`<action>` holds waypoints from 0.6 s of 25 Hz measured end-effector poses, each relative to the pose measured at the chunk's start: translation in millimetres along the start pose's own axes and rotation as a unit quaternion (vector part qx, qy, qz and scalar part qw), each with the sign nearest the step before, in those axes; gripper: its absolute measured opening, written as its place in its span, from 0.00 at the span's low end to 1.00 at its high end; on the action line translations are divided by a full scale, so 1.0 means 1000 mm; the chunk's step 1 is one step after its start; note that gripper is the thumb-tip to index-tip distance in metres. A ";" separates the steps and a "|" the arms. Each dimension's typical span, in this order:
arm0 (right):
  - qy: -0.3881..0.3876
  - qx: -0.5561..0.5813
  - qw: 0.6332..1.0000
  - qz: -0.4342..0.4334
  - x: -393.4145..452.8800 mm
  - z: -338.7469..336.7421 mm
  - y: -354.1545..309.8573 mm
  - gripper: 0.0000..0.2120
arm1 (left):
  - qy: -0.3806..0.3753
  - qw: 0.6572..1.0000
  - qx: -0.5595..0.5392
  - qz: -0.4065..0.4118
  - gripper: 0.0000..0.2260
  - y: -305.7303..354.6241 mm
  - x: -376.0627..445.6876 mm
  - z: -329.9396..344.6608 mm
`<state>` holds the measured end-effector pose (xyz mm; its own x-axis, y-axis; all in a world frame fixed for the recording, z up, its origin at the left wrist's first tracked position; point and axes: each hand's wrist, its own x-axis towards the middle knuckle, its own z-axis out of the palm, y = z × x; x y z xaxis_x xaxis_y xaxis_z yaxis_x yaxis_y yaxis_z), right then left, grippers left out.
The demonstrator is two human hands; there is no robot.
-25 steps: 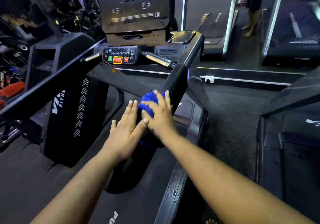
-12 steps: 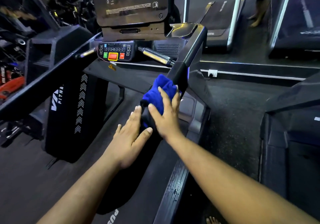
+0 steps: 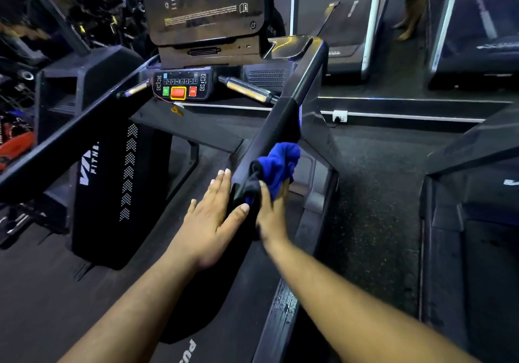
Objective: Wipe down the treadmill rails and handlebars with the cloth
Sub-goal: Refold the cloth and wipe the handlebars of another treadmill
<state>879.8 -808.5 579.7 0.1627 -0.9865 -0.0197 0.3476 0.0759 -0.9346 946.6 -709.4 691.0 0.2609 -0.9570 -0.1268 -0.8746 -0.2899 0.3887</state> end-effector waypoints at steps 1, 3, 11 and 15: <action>0.005 0.009 1.000 -0.018 0.018 -0.005 -0.004 0.47 | 0.001 1.000 -0.002 0.002 0.39 0.000 0.000 0.000; 0.078 0.029 0.997 0.001 0.086 -0.010 -0.005 0.40 | 0.004 1.000 -0.002 0.002 0.39 0.000 -0.001 0.000; 0.074 0.151 0.970 0.176 -0.031 0.009 0.012 0.24 | 0.007 1.000 -0.018 0.002 0.39 -0.001 0.000 0.000; 0.082 -0.066 0.994 0.006 0.007 0.003 -0.015 0.45 | 0.024 0.999 -0.040 0.013 0.39 -0.003 -0.002 -0.001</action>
<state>878.5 -815.7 594.8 0.0093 -0.9968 -0.0795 0.2201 0.0796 -0.9722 949.3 -706.3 690.7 0.2593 -0.9630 -0.0736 -0.8460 -0.2632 0.4637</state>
